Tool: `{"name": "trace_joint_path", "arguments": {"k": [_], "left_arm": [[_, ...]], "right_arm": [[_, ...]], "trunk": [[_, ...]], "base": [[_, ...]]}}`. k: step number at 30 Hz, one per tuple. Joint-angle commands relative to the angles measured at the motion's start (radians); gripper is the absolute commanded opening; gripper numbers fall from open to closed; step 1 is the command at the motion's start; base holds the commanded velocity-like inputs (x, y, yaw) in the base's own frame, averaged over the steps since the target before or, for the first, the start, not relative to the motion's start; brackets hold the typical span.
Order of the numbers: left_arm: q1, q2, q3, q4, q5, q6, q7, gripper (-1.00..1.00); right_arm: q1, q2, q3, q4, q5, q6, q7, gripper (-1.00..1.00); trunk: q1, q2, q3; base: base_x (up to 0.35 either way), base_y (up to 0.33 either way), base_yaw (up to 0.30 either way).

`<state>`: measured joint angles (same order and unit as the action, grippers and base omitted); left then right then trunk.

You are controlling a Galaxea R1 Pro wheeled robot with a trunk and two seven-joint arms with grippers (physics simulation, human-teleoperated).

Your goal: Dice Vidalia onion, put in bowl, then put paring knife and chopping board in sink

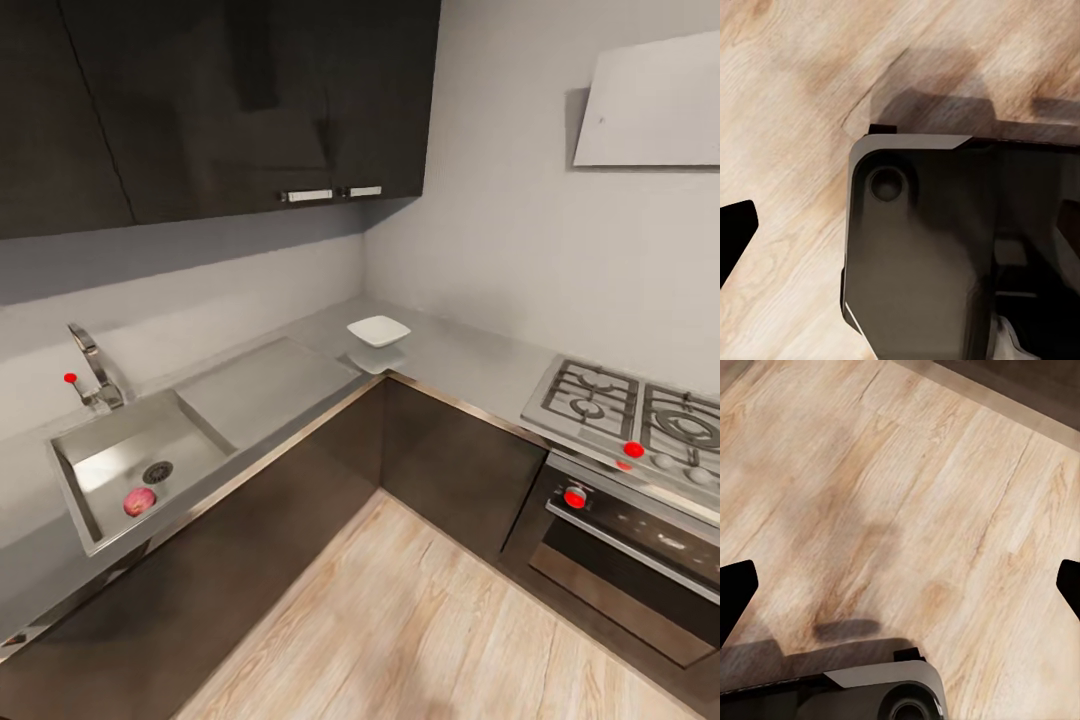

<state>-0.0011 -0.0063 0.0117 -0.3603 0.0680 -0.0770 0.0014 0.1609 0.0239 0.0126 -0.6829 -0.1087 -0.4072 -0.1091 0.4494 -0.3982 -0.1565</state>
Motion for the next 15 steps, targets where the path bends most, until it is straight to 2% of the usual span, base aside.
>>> {"name": "trace_joint_path", "arguments": {"k": [1, 3, 5, 8, 11, 12, 13, 15], "left_arm": [[0.000, -0.002, 0.001, -0.001, 0.007, -0.002, 0.000, 1.00], [0.000, -0.007, 0.002, -0.006, 0.007, -0.002, 0.000, 1.00], [0.000, -0.026, 0.002, -0.025, 0.006, -0.001, 0.000, 1.00], [0.000, -0.054, 0.001, -0.098, 0.004, 0.008, 0.002, 1.00], [-0.001, -0.064, 0.000, -0.159, 0.003, 0.026, 0.003, 1.00], [-0.002, -0.069, -0.001, -0.190, 0.003, 0.044, 0.003, 1.00], [-0.005, -0.084, -0.009, -0.253, 0.003, 0.108, 0.003, 1.00], [-0.011, -0.092, -0.022, -0.301, 0.003, 0.167, 0.003, 1.00]], "right_arm": [[0.000, 0.000, 0.001, -0.001, -0.009, -0.003, 0.000, 1.00], [0.000, 0.000, 0.002, -0.001, -0.009, -0.003, 0.000, 1.00], [0.000, 0.001, 0.002, -0.001, -0.009, -0.002, 0.000, 1.00], [0.000, 0.001, 0.002, -0.001, -0.009, -0.003, 0.000, 1.00], [0.000, 0.001, 0.002, -0.001, -0.009, -0.003, 0.000, 1.00], [0.000, 0.001, 0.002, -0.001, -0.009, -0.003, 0.000, 1.00], [0.000, 0.000, 0.001, -0.001, -0.009, -0.003, 0.000, 1.00], [0.000, 0.001, 0.002, -0.001, -0.009, -0.003, 0.000, 1.00]], "trunk": [[0.001, -0.002, -0.002], [0.001, -0.002, -0.002], [0.001, -0.002, -0.002], [0.001, -0.002, -0.002], [0.001, -0.002, -0.002], [0.001, -0.002, -0.002], [0.001, -0.002, -0.002], [0.001, -0.002, -0.002]], "base": [[0.004, 0.002, -0.001], [0.003, 0.001, -0.001], [0.001, 0.000, 0.000], [0.000, 0.000, 0.000], [0.000, 0.000, 0.000], [0.000, 0.000, 0.000], [0.000, 0.000, 0.000], [0.000, 0.000, -0.002]]}}
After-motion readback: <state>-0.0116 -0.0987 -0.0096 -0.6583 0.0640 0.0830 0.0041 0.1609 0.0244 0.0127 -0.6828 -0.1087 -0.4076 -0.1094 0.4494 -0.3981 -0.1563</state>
